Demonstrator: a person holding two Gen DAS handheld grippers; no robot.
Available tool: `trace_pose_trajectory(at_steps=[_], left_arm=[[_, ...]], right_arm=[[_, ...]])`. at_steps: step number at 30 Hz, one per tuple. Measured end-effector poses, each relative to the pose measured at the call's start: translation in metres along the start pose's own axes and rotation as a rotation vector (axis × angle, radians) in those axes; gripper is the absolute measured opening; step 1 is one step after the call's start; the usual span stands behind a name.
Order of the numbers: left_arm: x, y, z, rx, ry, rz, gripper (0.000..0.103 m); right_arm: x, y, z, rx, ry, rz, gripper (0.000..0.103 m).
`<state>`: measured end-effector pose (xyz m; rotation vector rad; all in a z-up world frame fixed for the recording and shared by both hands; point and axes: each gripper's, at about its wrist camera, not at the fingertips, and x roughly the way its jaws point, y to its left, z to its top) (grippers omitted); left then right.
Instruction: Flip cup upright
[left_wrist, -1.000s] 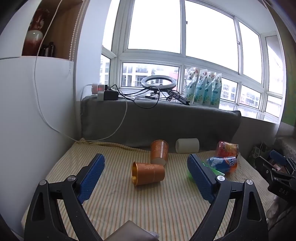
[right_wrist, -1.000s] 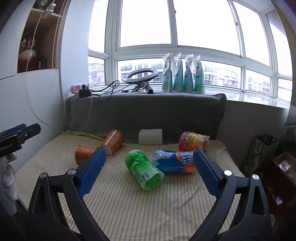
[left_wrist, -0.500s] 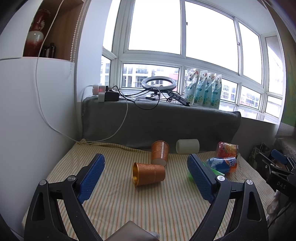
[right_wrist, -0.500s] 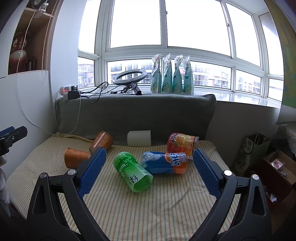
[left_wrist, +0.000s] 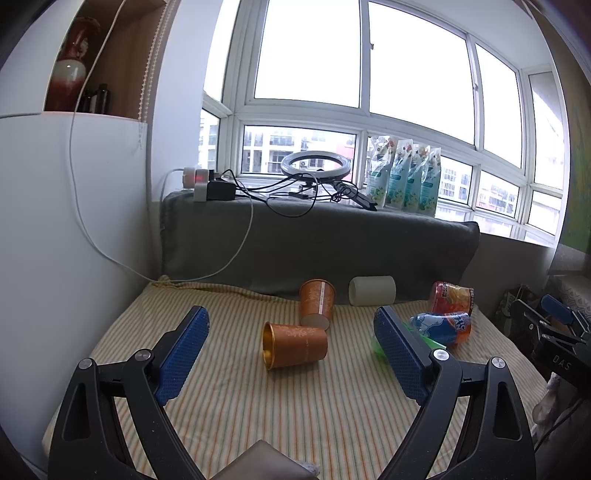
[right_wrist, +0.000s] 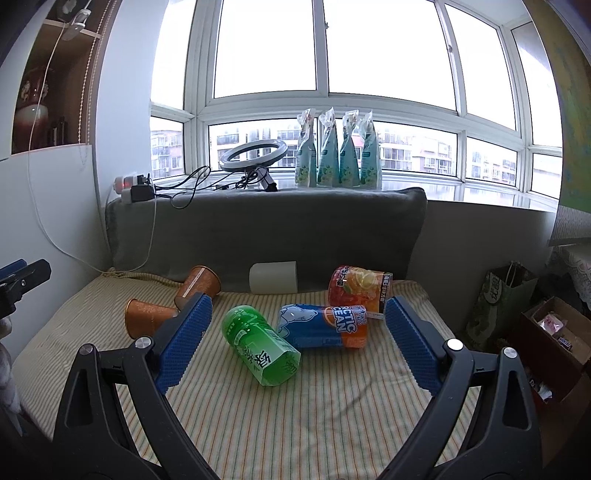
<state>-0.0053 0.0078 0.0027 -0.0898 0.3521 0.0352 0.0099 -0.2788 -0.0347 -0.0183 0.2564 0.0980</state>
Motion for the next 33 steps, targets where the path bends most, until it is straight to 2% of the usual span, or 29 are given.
trace_pose_trajectory(at_steps=[33], left_arm=[[0.0008,-0.0041,-0.0066,-0.004,0.016,-0.008,0.091]], right_arm=[[0.0003,-0.0006,0.0,0.003,0.0,0.001,0.097]])
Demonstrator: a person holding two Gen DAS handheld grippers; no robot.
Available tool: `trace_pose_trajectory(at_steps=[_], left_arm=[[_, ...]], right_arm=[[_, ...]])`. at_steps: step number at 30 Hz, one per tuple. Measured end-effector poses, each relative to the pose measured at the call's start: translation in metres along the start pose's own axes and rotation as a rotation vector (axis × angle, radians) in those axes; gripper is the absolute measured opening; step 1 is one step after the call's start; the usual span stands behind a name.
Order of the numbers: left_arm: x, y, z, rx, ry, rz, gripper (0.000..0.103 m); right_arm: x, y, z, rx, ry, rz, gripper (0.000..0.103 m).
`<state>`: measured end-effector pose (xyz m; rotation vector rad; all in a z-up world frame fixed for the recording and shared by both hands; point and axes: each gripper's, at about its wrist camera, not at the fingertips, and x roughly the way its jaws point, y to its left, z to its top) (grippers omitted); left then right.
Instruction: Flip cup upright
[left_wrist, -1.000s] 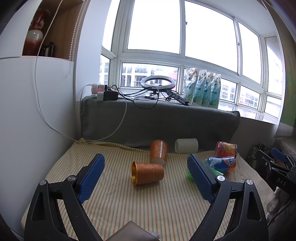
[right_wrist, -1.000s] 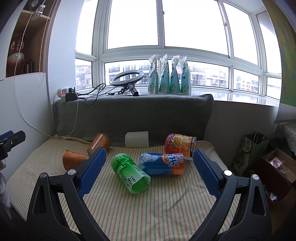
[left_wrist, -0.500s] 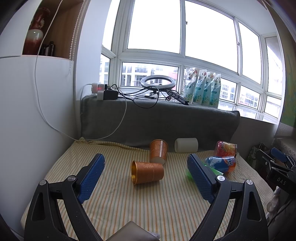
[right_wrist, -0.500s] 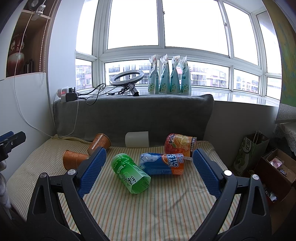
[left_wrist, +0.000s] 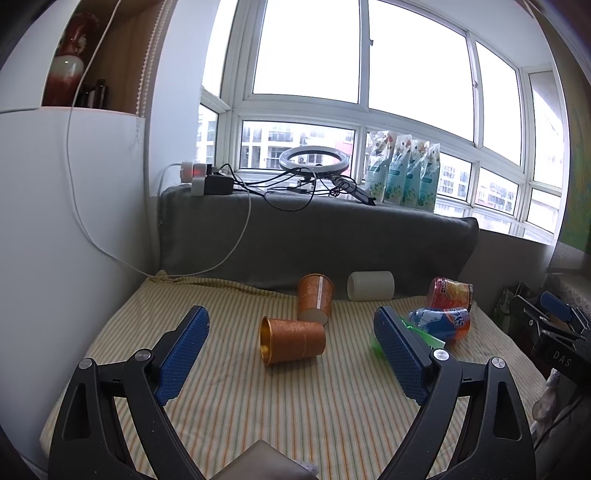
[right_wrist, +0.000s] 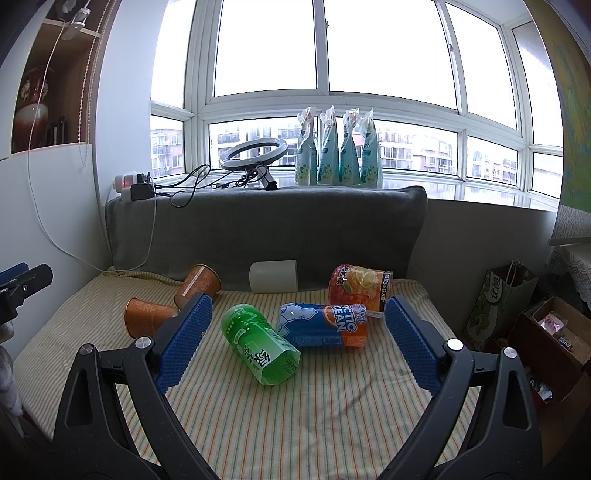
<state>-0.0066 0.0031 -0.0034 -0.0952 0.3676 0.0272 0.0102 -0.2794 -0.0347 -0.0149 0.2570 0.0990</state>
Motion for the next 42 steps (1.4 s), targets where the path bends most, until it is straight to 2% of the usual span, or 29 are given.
trace_pose_trajectory(at_steps=[14,25,34,42], left_arm=[[0.004,0.002,0.001,-0.002,0.015,-0.002,0.091],[0.014,0.002,-0.007,0.006,0.057,-0.008,0.091],[0.021,0.018,-0.017,-0.006,0.102,0.016,0.091],[0.025,0.037,-0.026,-0.032,0.125,0.04,0.091]], right_arm=[[0.001,0.0,0.0,0.002,0.003,0.0,0.097],[0.017,-0.008,-0.008,-0.003,0.054,0.032,0.097],[0.049,0.005,0.0,-0.051,0.13,0.151,0.097],[0.104,0.046,0.016,-0.104,0.223,0.262,0.097]])
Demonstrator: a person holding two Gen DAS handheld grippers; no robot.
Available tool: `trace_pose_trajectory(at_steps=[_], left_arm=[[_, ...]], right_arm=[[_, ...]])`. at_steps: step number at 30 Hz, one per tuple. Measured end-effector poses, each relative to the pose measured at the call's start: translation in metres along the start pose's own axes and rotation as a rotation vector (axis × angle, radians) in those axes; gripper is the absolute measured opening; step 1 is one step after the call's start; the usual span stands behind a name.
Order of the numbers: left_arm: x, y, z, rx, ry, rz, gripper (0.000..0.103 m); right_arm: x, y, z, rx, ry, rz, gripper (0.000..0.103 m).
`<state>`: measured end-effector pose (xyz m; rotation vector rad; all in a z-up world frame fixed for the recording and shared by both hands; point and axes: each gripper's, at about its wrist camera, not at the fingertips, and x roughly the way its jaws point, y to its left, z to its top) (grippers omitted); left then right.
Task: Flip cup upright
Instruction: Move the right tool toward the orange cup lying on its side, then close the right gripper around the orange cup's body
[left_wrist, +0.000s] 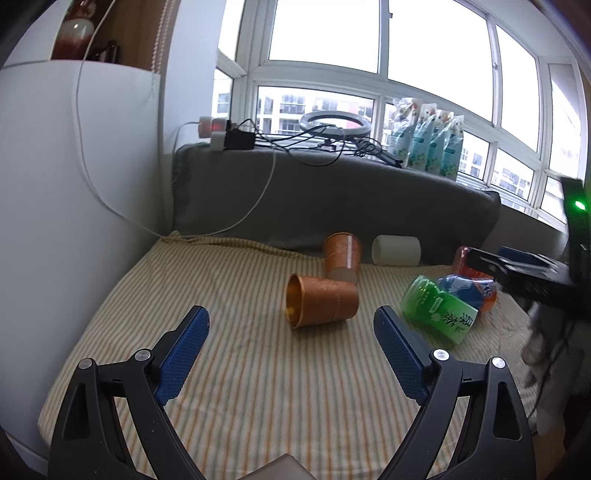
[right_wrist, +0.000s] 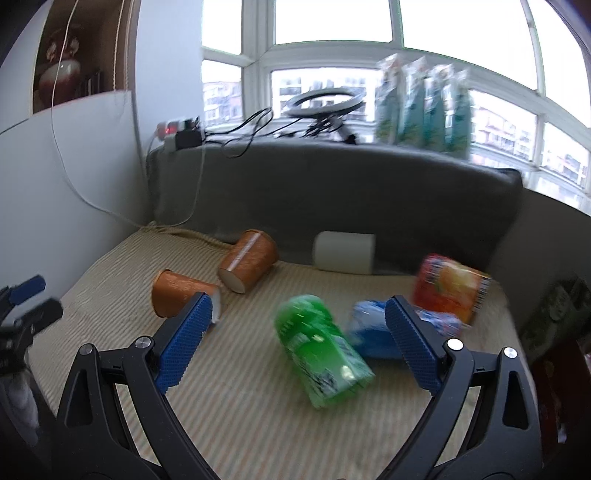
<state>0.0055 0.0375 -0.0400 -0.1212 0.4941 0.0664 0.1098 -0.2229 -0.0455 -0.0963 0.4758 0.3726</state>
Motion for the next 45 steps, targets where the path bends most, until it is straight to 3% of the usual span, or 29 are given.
trace_pose_trajectory(at_steps=[10,25,34,42,44,45], left_arm=[[-0.001,0.03,-0.007,-0.04,0.023,0.047,0.091],[0.0,0.056,-0.022,-0.08,0.077,0.085,0.091],[-0.001,0.063,-0.021,-0.087,0.071,0.095,0.091],[0.001,0.067,-0.022,-0.095,0.073,0.102,0.091],[0.001,0.068,-0.022,-0.095,0.073,0.102,0.091],[0.001,0.068,-0.022,-0.095,0.072,0.102,0.091]], right_arm=[[0.086,0.04,0.038,-0.025,0.121,0.044,0.097],[0.214,0.032,0.05,0.257,0.435,0.128,0.096],[0.248,0.04,0.05,0.267,0.487,0.111,0.096],[0.268,0.041,0.046,0.3,0.547,0.126,0.082],[0.269,0.041,0.044,0.302,0.558,0.132,0.07],[0.271,0.041,0.044,0.304,0.57,0.135,0.069]])
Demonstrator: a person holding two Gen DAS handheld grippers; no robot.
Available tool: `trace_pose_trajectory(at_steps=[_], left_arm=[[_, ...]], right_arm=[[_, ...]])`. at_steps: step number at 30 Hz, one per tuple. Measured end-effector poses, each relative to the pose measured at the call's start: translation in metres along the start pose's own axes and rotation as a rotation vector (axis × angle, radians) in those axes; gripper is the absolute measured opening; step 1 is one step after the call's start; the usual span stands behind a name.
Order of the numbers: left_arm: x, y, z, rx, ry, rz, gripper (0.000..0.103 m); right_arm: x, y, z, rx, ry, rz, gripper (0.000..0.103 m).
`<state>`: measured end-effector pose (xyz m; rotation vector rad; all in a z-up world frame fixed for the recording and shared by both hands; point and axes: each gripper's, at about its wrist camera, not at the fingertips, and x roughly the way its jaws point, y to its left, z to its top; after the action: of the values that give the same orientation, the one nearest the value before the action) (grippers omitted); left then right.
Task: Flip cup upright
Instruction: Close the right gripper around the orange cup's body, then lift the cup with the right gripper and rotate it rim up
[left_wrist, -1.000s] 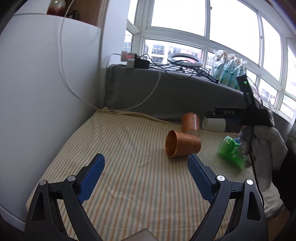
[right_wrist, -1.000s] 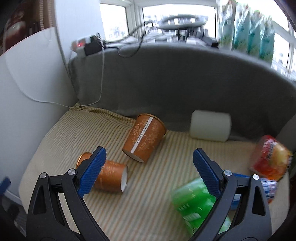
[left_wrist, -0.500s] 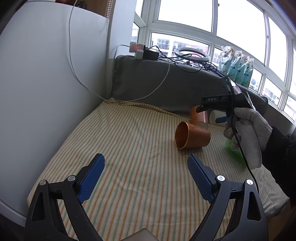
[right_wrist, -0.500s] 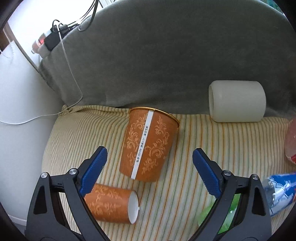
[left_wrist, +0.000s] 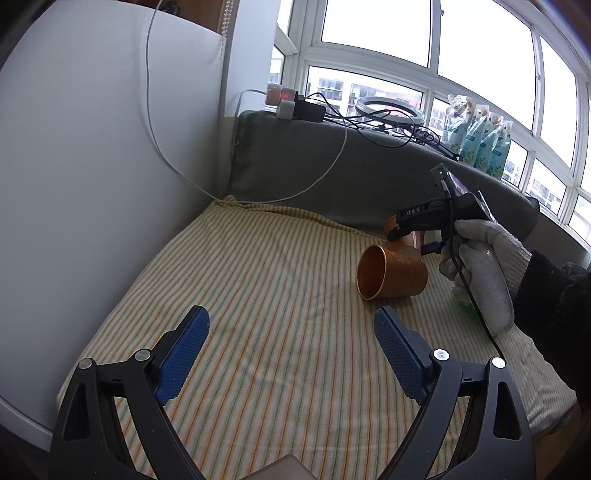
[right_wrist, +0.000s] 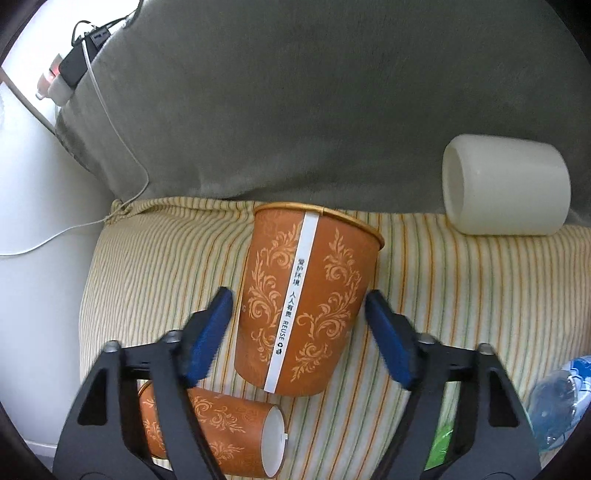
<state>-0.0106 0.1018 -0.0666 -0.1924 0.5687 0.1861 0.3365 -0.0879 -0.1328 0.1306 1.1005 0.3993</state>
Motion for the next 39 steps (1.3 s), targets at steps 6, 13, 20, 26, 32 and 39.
trace_pose_trajectory(at_steps=[6,13,20,26,32,39], left_arm=[[-0.002,0.0,0.001,-0.002,-0.004,0.002,0.091],[-0.002,-0.001,0.001,0.0,-0.006,0.001,0.091],[-0.005,-0.007,0.002,0.013,-0.011,-0.011,0.091],[-0.005,-0.018,0.002,0.022,-0.004,-0.038,0.091],[-0.004,-0.032,0.002,0.034,0.021,-0.08,0.091],[-0.004,-0.05,0.003,0.047,0.052,-0.122,0.091]], right_arm=[[0.0,-0.001,-0.001,0.011,-0.006,0.01,0.068],[-0.019,-0.001,-0.007,-0.008,-0.039,0.036,0.067],[-0.061,-0.009,-0.02,-0.013,-0.089,0.093,0.067],[-0.106,-0.012,-0.054,-0.04,-0.096,0.173,0.067],[-0.136,-0.01,-0.107,-0.098,-0.078,0.214,0.067],[-0.141,-0.012,-0.156,-0.109,-0.031,0.265,0.067]])
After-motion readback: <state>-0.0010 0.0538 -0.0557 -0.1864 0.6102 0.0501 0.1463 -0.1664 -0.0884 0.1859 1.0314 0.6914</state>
